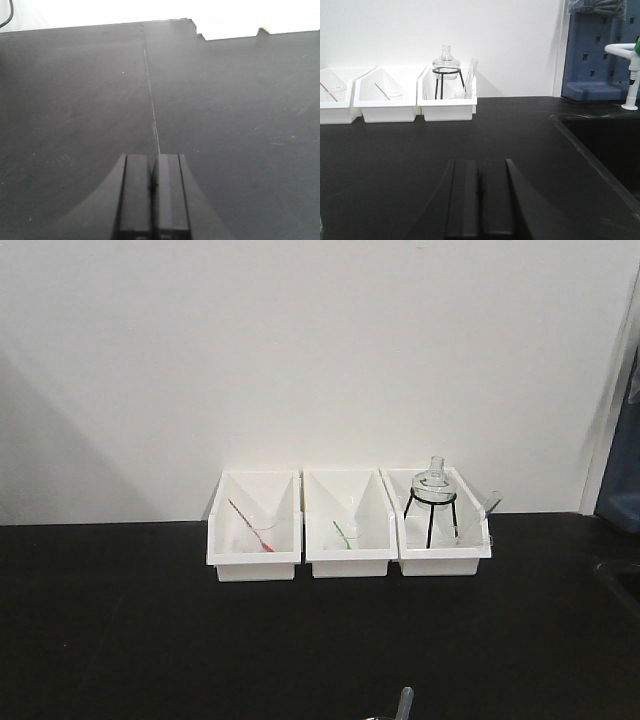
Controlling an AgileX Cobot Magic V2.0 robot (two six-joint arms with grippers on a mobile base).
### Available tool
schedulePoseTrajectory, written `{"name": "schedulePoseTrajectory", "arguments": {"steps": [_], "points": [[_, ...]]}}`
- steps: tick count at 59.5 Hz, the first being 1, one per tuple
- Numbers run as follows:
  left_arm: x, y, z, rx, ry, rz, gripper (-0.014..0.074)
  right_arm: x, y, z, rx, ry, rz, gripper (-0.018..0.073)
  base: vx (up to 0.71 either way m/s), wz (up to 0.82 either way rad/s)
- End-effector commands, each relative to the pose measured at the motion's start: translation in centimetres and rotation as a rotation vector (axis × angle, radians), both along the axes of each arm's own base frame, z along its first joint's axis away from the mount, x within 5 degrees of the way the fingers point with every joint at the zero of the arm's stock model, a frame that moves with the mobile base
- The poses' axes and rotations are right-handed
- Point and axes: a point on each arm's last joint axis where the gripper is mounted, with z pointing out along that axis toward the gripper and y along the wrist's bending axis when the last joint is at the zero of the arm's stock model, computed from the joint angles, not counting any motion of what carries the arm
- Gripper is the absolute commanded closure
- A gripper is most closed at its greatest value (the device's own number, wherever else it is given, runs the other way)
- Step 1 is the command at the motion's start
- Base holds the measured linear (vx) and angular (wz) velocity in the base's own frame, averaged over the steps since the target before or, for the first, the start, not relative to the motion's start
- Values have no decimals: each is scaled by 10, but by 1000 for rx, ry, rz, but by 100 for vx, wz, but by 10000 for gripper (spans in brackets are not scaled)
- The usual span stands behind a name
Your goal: Grab transparent chemical and place on left bench
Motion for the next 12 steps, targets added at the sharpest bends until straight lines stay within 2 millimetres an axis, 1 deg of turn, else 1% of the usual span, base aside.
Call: {"name": "schedulePoseTrajectory", "arguments": {"steps": [1, 12], "points": [[-1, 0, 3, -14, -81, -1, 600, -1, 0, 6, -10, -92, 2, 566, 0, 0], [-1, 0, 3, -14, -81, -1, 600, -1, 0, 6, -10, -92, 2, 566, 0, 0]]}}
